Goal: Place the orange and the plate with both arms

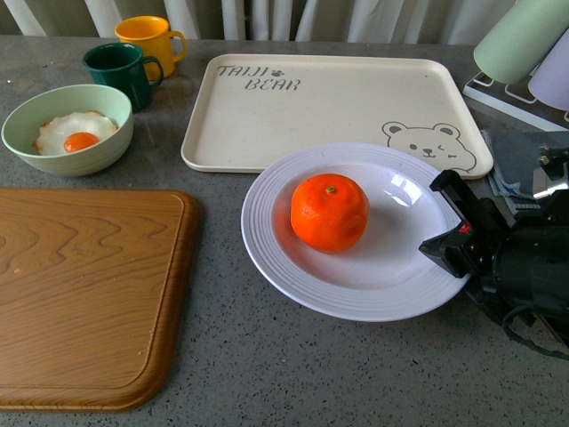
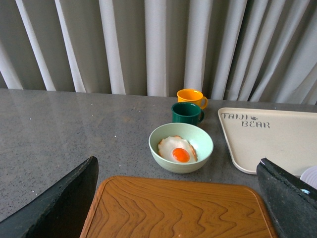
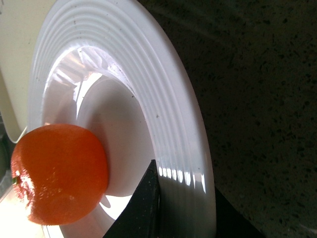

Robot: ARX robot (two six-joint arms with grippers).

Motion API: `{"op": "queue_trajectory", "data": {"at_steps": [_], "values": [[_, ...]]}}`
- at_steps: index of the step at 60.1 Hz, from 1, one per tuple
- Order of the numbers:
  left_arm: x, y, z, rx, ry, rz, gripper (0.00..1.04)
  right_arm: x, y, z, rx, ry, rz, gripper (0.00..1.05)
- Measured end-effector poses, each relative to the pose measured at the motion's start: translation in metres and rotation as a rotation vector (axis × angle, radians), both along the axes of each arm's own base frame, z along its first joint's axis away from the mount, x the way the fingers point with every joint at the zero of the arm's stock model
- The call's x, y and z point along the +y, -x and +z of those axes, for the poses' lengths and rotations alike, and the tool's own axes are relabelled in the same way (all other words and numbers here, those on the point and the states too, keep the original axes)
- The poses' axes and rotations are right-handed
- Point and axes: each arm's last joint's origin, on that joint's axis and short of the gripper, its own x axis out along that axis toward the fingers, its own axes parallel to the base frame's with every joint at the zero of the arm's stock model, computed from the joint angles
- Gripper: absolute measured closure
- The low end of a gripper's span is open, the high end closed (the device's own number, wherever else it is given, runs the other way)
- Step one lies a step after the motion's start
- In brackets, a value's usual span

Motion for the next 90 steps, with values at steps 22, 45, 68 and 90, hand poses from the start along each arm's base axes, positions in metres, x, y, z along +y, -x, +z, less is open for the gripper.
{"op": "queue_trajectory", "data": {"at_steps": [22,45,68,90], "values": [[0.0,0.0,0.0,0.0,0.0,0.0,0.09,-0.004,0.013,0.016,-0.088,-0.086,0.011,1.01],[0.0,0.0,0.0,0.0,0.0,0.0,0.09,-0.004,-0.009,0.038,-0.212,-0.134,0.088,1.01],[0.0,0.0,0.0,0.0,0.0,0.0,0.09,0.012,-0.106,0.058,-0.3,-0.103,0.087,1.01],[0.0,0.0,0.0,0.0,0.0,0.0,0.09,0.047,-0.182,0.05,-0.27,-0.078,0.126,1.01]]}}
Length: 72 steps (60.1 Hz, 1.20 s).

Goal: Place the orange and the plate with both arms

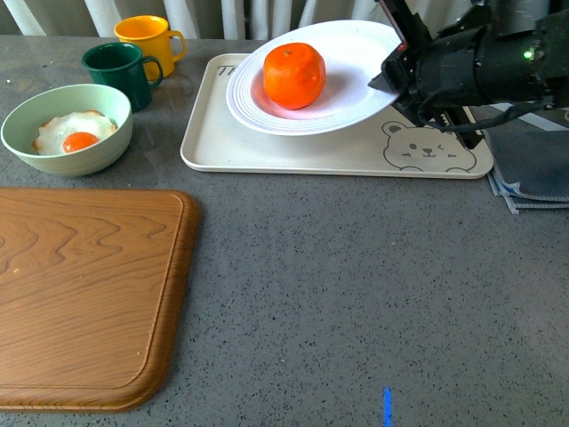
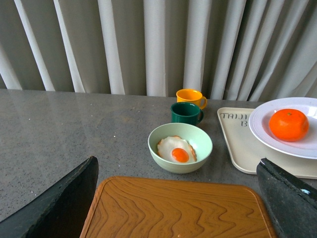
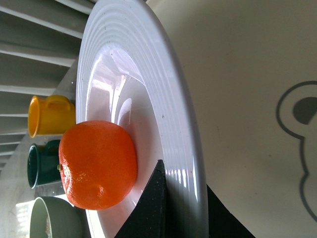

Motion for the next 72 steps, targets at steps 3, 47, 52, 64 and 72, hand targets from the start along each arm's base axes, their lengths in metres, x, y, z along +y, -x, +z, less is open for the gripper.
{"op": "queue_trajectory", "data": {"at_steps": [3,47,52,64,72], "values": [[0.0,0.0,0.0,0.0,0.0,0.0,0.09,0.004,-0.006,-0.001,0.002,0.002,0.006,1.01],[0.0,0.0,0.0,0.0,0.0,0.0,0.09,0.03,-0.025,-0.014,0.04,0.045,0.034,1.01],[0.0,0.0,0.0,0.0,0.0,0.0,0.09,0.029,-0.025,-0.015,0.045,0.046,0.031,0.99],[0.0,0.0,0.0,0.0,0.0,0.0,0.09,0.023,-0.01,-0.03,0.1,0.07,0.027,0.65],[0.0,0.0,0.0,0.0,0.0,0.0,0.09,0.016,0.003,-0.02,0.093,0.099,0.032,0.41]]}}
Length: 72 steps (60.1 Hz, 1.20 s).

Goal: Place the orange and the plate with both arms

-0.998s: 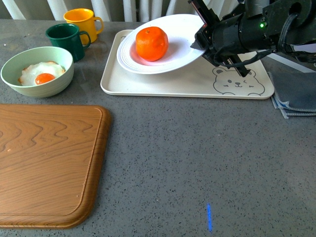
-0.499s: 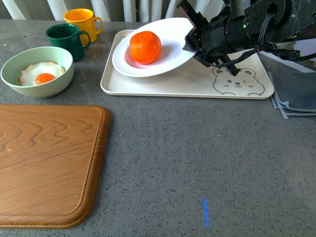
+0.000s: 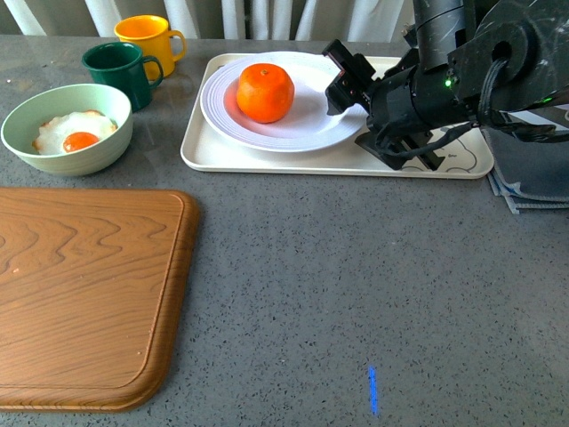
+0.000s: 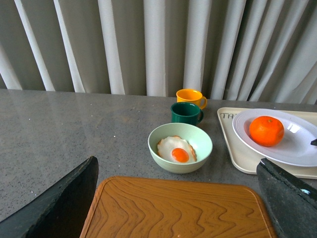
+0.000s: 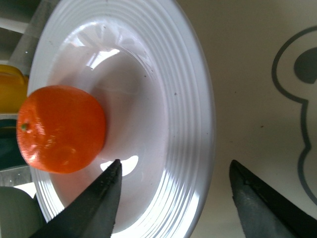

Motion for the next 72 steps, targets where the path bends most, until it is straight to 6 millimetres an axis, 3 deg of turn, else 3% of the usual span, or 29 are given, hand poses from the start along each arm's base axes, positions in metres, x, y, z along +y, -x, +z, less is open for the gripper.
{"op": "queue_trajectory", "data": {"at_steps": [8,13,16,26,30,34,40,45,56,72], "values": [[0.0,0.0,0.0,0.0,0.0,0.0,0.09,-0.006,0.014,0.024,-0.061,0.034,0.018,0.22],[0.0,0.0,0.0,0.0,0.0,0.0,0.09,-0.012,0.034,0.046,-0.128,0.068,0.04,0.09],[0.0,0.0,0.0,0.0,0.0,0.0,0.09,-0.016,0.046,0.057,-0.168,0.097,0.043,0.08],[0.0,0.0,0.0,0.0,0.0,0.0,0.09,-0.039,0.125,0.101,-0.301,0.231,0.011,0.09],[0.0,0.0,0.0,0.0,0.0,0.0,0.09,-0.049,0.15,0.112,-0.492,0.362,-0.08,0.19],[0.0,0.0,0.0,0.0,0.0,0.0,0.09,-0.068,0.177,0.123,-0.733,0.55,-0.143,0.36],[0.0,0.0,0.0,0.0,0.0,0.0,0.09,-0.083,0.194,0.113,-0.753,0.663,-0.123,0.52],[0.0,0.0,0.0,0.0,0.0,0.0,0.09,-0.096,0.212,0.098,-0.73,0.72,-0.083,0.71],[0.0,0.0,0.0,0.0,0.0,0.0,0.09,-0.111,0.235,0.091,-0.744,0.741,-0.082,1.03],[0.0,0.0,0.0,0.0,0.0,0.0,0.09,-0.123,0.26,0.082,-0.739,0.751,-0.079,1.03]]}}
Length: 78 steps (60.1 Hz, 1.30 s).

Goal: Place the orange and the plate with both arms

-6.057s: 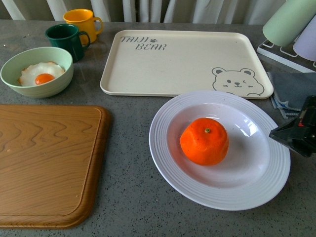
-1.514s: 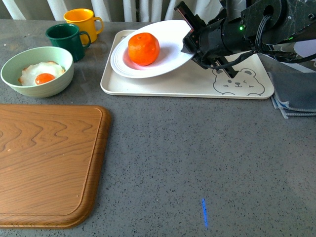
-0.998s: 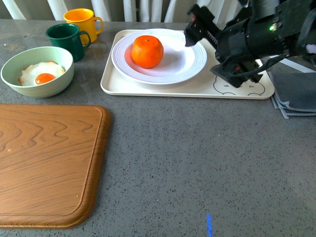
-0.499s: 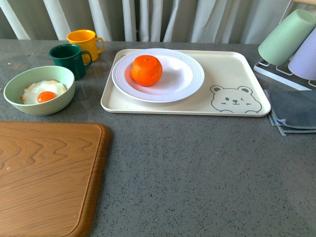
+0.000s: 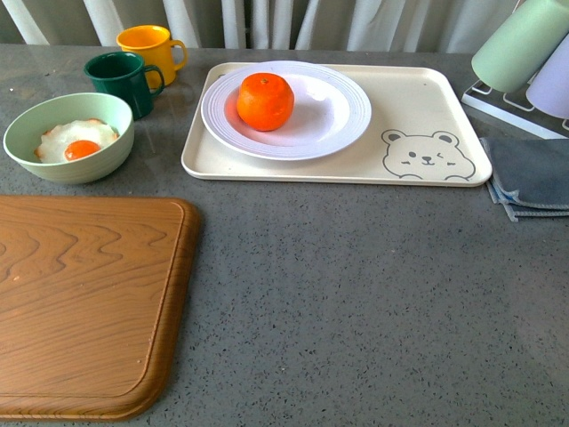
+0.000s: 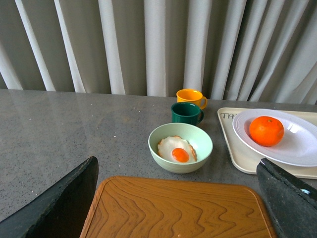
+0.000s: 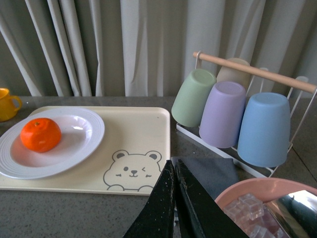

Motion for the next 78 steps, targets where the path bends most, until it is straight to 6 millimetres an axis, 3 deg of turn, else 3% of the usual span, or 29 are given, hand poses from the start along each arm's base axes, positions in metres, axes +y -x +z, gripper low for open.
{"op": "queue_trajectory", "data": {"at_steps": [19,78], "values": [[0.0,0.0,0.0,0.0,0.0,0.0,0.09,-0.015,0.022,-0.013,0.001,0.001,0.001,1.03],[0.0,0.0,0.0,0.0,0.0,0.0,0.09,-0.015,0.056,-0.004,-0.034,0.001,-0.002,1.03]]}}
